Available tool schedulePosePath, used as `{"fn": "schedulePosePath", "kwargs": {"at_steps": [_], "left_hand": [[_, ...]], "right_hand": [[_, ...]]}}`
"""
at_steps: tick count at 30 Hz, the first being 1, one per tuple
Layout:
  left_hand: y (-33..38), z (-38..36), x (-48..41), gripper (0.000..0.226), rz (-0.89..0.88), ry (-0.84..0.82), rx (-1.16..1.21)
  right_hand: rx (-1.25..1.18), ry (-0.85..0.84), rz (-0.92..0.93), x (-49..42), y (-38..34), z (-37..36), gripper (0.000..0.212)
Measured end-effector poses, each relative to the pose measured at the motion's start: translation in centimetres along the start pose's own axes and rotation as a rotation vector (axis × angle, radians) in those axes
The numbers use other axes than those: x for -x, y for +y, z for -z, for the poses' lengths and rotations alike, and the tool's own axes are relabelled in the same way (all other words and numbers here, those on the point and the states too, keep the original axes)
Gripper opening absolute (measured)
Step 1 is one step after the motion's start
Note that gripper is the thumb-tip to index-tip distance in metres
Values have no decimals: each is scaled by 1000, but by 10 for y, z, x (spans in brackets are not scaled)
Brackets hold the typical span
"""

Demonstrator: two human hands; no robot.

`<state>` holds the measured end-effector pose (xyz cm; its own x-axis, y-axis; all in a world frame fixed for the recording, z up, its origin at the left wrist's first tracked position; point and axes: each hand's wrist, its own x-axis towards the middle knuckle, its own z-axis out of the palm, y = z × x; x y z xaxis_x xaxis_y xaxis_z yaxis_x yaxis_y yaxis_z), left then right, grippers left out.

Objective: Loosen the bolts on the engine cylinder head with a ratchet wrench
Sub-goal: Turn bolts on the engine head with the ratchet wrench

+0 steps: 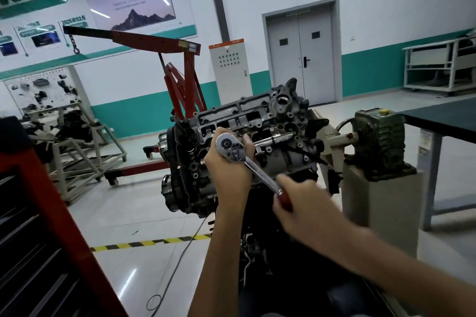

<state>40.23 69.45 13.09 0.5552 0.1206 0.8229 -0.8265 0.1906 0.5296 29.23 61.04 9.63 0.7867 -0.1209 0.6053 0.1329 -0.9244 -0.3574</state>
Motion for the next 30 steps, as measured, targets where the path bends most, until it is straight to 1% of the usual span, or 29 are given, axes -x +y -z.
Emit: {"fn": "schedulePosePath", "kwargs": {"at_steps": [2,3,4,5,7,8,10,11,13,14,15,17,19,20,23,24,25,26,27,28,30], "left_hand": [[2,-8,-3,43,63,-33,109],[1,-11,-4,46,103,-60,143],[2,-11,-5,46,130,-84,147],[2,-10,-8,46,142,-93,150],[2,-4,-13,51,90,-117,183],[0,2,-15,54,47,-141,141],[-1,11,-19,49,9,-213,35],[0,14,-20,44,10,-257,-14],[7,18,-26,34,-8,-346,-112],[10,18,-28,34,-29,-392,-155],[12,18,-30,32,-56,-428,-192],[10,18,-28,34,-64,-412,-206],[5,19,-19,31,-6,-312,-140],[3,19,-14,27,7,-257,-117],[3,3,-1,29,3,-88,-44],[6,-4,1,30,30,-56,25],[8,-9,2,31,64,-58,98],[9,-14,3,33,75,-68,138],[9,-16,3,37,57,-72,139],[7,-16,2,42,44,-87,135],[5,-12,-3,46,83,-109,140]], "right_hand": [[-354,-14,-79,12,-20,-29,16],[-460,10,-104,16,-26,-39,18],[-500,29,-120,16,-27,-43,20],[-486,25,-116,14,-25,-42,21],[-334,-15,-36,7,-12,-24,19],[-227,-56,31,1,-4,-10,17],[14,-150,163,-19,14,22,14],[165,-164,223,-31,21,39,15],[413,-88,307,-57,30,71,14],[482,-32,322,-67,33,83,14],[520,4,317,-73,35,90,15],[522,-7,271,-74,35,87,17],[426,-50,202,-56,32,66,18],[344,-46,157,-43,29,51,19],[1,-9,-30,-6,10,4,19],[-160,-22,-96,5,0,-13,18],[-327,-32,-154,13,-11,-29,17],[-463,-25,-196,18,-21,-41,16],[-546,-1,-213,20,-27,-49,17],[-561,19,-209,20,-28,-51,20],[-433,26,-145,14,-14,-40,28]]}}
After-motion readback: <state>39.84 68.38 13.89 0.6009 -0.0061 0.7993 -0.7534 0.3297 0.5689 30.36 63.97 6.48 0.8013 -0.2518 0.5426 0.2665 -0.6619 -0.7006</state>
